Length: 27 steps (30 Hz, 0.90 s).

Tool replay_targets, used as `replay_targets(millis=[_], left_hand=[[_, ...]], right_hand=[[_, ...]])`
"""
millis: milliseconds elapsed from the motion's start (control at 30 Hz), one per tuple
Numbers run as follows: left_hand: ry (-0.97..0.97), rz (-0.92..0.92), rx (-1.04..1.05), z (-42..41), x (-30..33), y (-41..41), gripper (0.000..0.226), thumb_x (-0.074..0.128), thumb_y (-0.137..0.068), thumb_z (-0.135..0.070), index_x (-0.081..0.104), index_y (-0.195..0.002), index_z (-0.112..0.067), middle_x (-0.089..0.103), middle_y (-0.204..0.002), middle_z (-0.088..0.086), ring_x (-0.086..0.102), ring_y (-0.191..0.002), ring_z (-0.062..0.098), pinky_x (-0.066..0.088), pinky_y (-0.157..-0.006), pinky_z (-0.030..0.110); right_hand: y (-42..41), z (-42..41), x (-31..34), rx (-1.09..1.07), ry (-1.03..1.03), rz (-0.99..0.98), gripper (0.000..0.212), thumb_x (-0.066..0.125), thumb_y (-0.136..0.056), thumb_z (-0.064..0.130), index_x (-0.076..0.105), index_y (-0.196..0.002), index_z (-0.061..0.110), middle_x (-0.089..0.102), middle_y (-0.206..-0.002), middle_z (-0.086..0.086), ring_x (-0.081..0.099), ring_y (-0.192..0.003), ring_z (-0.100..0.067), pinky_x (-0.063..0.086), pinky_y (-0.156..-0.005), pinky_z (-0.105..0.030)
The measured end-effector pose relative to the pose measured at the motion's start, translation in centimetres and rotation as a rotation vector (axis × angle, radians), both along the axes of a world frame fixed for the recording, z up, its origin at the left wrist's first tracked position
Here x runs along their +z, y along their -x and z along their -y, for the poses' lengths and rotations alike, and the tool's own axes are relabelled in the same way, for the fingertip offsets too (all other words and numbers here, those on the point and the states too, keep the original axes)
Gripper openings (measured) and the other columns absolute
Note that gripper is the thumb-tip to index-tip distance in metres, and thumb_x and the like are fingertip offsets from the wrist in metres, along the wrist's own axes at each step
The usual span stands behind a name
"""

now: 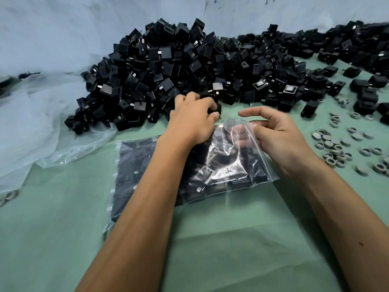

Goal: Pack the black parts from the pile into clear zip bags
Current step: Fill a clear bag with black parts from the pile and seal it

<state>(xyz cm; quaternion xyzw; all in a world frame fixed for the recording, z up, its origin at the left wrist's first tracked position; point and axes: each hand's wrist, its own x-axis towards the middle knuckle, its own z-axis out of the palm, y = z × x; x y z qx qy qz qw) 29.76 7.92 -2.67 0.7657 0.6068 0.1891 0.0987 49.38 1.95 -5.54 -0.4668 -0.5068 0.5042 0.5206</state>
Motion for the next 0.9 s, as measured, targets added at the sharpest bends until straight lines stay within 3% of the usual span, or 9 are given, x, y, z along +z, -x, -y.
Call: replay_targets(millis=[133,233,333,467,533,667,800,900], left_hand=[[0.145,-0.015,0.033,-0.39,-0.49,0.89,0.038,0.045,-0.105,-0.047,0.055,-0.140,-0.035,0.013,-0.170,0.002,0.009,-0.153,0.034,0.020,-0.121,0.055],[0.177,0.005,0.045,-0.45,-0.70,0.99,0.040,0.046,-0.105,-0.047,0.054,-0.142,-0.032,0.004,-0.171,0.003,0.010,-0.153,0.034,0.021,-0.120,0.050],[0.187,-0.017,0.076,-0.39,-0.87,0.88,0.049,0.045,-0.105,-0.049,0.048,-0.148,-0.027,0.012,-0.165,0.012,0.017,-0.149,0.037,0.025,-0.119,0.048],[0.217,-0.038,0.083,-0.42,-0.96,1.00,0.055,0.041,-0.105,-0.055,0.044,-0.152,-0.025,0.024,-0.157,0.013,0.022,-0.146,0.036,0.028,-0.117,0.048],[0.230,-0.045,0.077,-0.43,-0.87,1.02,0.051,0.039,-0.105,-0.055,0.054,-0.144,-0.024,0.027,-0.156,0.011,0.026,-0.144,0.036,0.029,-0.115,0.047],[0.249,-0.080,0.069,-0.56,-0.73,1.03,0.053,0.039,-0.106,-0.054,0.072,-0.115,-0.013,0.035,-0.149,0.011,0.041,-0.135,0.037,0.036,-0.114,0.046],[0.262,-0.044,0.079,-0.51,-0.85,0.92,0.051,0.041,-0.105,-0.053,0.071,-0.103,-0.012,0.037,-0.137,0.013,0.048,-0.125,0.035,0.042,-0.109,0.049],[0.292,-0.029,0.086,-0.50,-0.88,0.86,0.050,0.038,-0.106,-0.052,0.065,-0.088,-0.015,0.046,-0.137,0.021,0.042,-0.134,0.036,0.040,-0.109,0.051]], right_hand=[[0.12,0.11,0.12,-0.042,-0.035,-0.045,0.024,0.045,-0.109,0.006,0.064,-0.121,0.012,0.076,-0.094,-0.015,0.077,-0.081,-0.029,0.065,-0.071,-0.037],[0.35,0.37,0.14,0.104,-0.032,-0.077,0.024,0.042,-0.110,0.008,0.059,-0.127,0.011,0.077,-0.102,-0.019,0.077,-0.095,-0.036,0.064,-0.083,-0.042],[0.64,0.47,0.21,0.139,-0.039,-0.094,0.024,0.043,-0.110,0.006,0.058,-0.129,0.008,0.077,-0.105,-0.020,0.076,-0.100,-0.036,0.064,-0.086,-0.044],[0.51,0.47,0.26,0.003,-0.083,-0.038,0.020,0.054,-0.106,0.012,0.064,-0.124,0.010,0.076,-0.098,-0.018,0.076,-0.095,-0.037,0.064,-0.081,-0.043],[0.42,0.50,0.27,-0.044,-0.108,-0.016,0.018,0.057,-0.105,0.013,0.067,-0.120,0.009,0.075,-0.084,-0.007,0.076,-0.082,-0.029,0.063,-0.071,-0.035],[0.38,0.50,0.27,-0.078,-0.145,0.005,0.016,0.059,-0.104,0.012,0.067,-0.117,0.006,0.072,-0.073,-0.004,0.072,-0.067,-0.025,0.061,-0.060,-0.030],[0.23,0.32,0.08,-0.151,-0.164,0.080,0.013,0.062,-0.103,0.015,0.071,-0.110,0.009,0.066,-0.070,0.000,0.066,-0.062,-0.025,0.060,-0.060,-0.042],[-0.05,0.06,-0.01,-0.237,-0.170,0.088,0.014,0.062,-0.103,0.015,0.073,-0.104,0.007,0.068,-0.071,0.001,0.063,-0.062,-0.015,0.057,-0.056,-0.035]])
